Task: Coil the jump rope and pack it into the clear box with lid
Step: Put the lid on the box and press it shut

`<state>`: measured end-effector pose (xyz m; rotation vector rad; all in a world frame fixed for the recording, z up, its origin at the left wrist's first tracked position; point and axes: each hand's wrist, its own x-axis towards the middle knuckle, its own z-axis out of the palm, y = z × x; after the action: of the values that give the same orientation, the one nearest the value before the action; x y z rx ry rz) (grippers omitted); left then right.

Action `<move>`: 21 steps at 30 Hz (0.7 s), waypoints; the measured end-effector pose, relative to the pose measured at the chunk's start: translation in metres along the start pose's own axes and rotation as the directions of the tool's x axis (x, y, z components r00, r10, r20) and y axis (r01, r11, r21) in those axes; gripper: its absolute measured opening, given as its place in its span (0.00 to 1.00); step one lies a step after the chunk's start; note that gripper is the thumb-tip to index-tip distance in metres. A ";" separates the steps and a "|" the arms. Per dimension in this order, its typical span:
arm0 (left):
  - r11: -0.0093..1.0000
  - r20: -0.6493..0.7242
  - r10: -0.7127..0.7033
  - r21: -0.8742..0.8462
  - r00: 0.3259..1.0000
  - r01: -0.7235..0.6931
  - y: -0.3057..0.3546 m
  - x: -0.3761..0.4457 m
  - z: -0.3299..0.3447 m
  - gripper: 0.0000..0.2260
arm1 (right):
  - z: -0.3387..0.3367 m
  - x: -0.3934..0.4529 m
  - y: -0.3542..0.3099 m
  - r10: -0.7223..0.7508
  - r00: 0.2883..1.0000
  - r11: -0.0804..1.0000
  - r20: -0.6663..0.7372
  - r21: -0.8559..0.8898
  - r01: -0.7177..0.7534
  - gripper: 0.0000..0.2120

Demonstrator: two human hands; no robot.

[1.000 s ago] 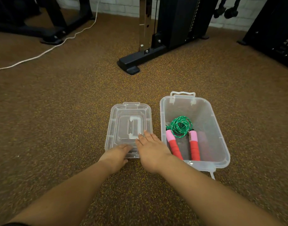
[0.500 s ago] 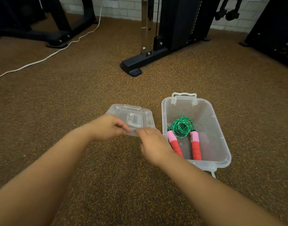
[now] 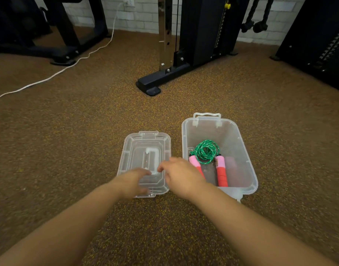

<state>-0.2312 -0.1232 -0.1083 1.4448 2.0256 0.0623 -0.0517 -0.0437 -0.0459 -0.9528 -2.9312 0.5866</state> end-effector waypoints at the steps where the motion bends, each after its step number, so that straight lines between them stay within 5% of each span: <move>1: 0.998 0.024 0.008 0.062 1.000 -0.009 -0.006 0.005 0.011 0.30 | 0.006 -0.002 -0.002 -0.035 0.998 0.993 0.055 -0.113 0.041 0.19; 5: 0.969 0.033 0.026 0.245 0.999 -0.034 -0.028 0.011 0.028 0.41 | 0.043 0.000 -0.011 -0.022 0.976 0.939 0.218 -0.331 0.095 0.23; 12: 0.941 -0.006 0.161 0.304 0.987 -0.151 -0.050 0.017 0.038 0.33 | 0.095 0.019 -0.003 0.080 0.949 0.976 0.305 -0.218 -0.012 0.32; 21: 0.930 -0.003 0.203 0.314 0.979 -0.192 -0.052 0.012 0.038 0.26 | 0.107 0.024 0.006 0.047 0.976 0.977 0.214 -0.212 -0.001 0.19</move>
<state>-0.2568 -0.1451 -0.1639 1.8551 1.9755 -0.1572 -0.0805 -0.0632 -0.1505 -1.0026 -3.2354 0.4102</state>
